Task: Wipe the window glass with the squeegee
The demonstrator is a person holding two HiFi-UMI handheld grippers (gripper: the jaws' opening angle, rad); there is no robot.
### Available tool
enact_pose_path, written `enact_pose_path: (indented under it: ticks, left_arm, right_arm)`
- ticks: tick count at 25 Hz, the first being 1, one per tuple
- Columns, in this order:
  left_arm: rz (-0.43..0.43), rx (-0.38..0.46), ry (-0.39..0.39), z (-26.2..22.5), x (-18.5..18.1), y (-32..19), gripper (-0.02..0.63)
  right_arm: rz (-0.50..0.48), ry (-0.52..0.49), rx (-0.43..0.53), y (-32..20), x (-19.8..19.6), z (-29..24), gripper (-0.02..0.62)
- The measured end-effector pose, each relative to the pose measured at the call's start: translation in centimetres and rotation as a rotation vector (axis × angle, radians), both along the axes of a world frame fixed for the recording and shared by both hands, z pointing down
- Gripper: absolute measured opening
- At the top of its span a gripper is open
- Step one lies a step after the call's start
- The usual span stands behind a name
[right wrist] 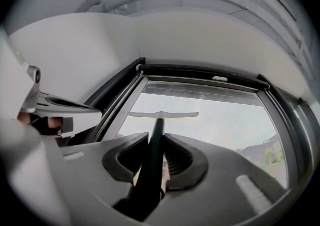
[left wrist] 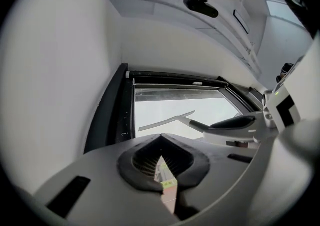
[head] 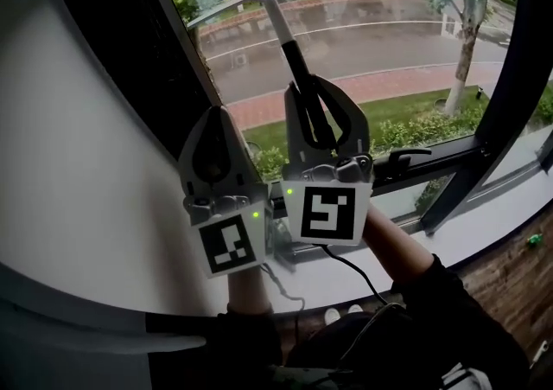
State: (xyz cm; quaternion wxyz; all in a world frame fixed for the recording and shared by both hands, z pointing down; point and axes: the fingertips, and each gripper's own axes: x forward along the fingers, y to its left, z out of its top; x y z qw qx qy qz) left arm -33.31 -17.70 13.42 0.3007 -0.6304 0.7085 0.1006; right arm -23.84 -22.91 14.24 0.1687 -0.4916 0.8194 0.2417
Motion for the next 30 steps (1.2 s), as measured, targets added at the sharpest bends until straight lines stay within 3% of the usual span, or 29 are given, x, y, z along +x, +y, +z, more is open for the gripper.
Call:
enact_pose_path:
  ticks: [30]
  left_arm:
    - [-0.042, -0.185, 0.119, 10.0, 1.1, 1.1, 0.0]
  right_arm:
    - [0.037, 0.184, -0.318, 2.1, 2.5, 18.8, 0.095]
